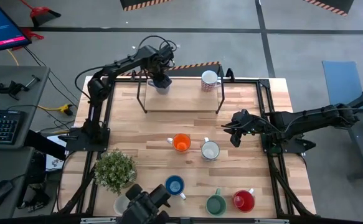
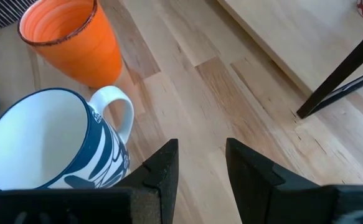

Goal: Place coffee mugs
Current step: Put the light purple mug on the shelf

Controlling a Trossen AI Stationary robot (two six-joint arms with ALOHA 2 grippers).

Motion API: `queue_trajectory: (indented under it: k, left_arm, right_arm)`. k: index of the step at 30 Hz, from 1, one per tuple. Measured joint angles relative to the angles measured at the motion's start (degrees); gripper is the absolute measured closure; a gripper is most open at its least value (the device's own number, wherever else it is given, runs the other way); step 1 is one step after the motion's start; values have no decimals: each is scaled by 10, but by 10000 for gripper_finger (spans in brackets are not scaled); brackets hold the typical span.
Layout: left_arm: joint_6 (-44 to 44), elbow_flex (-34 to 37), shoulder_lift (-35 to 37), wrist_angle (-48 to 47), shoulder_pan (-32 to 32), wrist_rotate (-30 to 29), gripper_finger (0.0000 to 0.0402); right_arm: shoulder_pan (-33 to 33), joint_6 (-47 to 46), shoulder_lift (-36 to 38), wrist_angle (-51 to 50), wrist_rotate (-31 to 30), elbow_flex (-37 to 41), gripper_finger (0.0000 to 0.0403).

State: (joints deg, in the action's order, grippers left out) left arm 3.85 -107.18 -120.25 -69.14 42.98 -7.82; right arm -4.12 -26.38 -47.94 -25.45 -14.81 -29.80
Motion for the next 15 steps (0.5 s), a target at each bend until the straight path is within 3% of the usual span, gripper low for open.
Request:
queue_trajectory:
  k: [15]
  left_arm:
    - [-1,0,-2,2,-7,-4,396]
  right_arm:
    - [0,-5,0,0,3,0,288]
